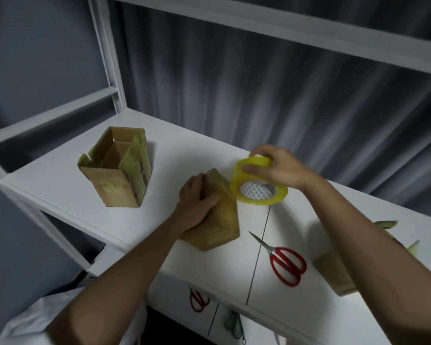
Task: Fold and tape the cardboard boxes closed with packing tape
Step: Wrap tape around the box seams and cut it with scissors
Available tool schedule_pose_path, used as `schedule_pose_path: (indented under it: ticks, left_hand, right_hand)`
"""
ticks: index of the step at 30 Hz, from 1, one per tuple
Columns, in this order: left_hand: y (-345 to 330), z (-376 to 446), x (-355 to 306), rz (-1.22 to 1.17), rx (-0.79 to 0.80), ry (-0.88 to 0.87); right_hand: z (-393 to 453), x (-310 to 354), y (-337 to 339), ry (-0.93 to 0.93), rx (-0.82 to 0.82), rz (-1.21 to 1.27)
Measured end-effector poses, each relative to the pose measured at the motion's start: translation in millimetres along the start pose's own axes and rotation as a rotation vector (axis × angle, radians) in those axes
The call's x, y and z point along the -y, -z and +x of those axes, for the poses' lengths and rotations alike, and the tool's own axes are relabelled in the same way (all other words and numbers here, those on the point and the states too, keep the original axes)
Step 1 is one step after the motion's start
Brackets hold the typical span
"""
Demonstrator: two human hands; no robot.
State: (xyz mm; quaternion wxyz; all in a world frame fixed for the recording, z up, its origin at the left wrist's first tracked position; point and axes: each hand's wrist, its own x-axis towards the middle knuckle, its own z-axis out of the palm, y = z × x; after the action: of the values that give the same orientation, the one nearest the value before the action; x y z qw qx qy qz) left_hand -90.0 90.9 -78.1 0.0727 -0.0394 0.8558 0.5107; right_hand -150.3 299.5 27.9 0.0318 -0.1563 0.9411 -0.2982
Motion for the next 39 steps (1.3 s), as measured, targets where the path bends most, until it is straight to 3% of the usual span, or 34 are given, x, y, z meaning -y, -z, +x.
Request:
schedule_pose_path:
  ticks: [3,6,11,18,24,28,32,34,36,39]
  left_hand:
    - [2.6,-2.0,9.4,-0.363,0.023,0.028]
    - [15.3,-4.6,16.4,-0.494,0.097,0.077]
    - [40.0,0.4,14.8,-0.216,0.081,-0.033]
    - [41.8,2.4,23.0,-0.060,0.025,-0.023]
    - [44.3,5.8,38.0,0.015,0.092,-0.034]
    - [48.3,9.0,35.9,0.105,0.156,-0.134]
    - [53.0,5.6,31.9,0.596,0.149,-0.270]
    - [50.0,1.7,24.8,0.861,0.116,-0.371]
    - [39.9,-3.2,11.5,0.973,0.100,-0.323]
    - [18.8,-8.3,-11.1,0.904,0.101,-0.159]
  right_hand:
    - [10.6,39.2,1.3,0.110,0.075,-0.096]
    - [20.7,56.9,-10.2,0.134,0.062,-0.047]
    - [35.9,76.6,-28.7,0.199,0.080,0.046]
    - [41.8,87.8,-29.2,0.147,0.112,-0.177]
    - [28.2,38.7,-24.6,0.046,0.270,-0.743]
    - [25.6,15.9,-59.9,-0.016,0.383,-0.650]
    - [22.2,14.7,-71.3,-0.008,0.403,-0.745]
    - [16.6,14.8,-66.2,-0.020,0.408,-0.568]
    - [10.7,5.5,-58.3,-0.054,0.361,-0.322]
    - [3.5,-18.0,-44.5,-0.224,0.348,-0.127]
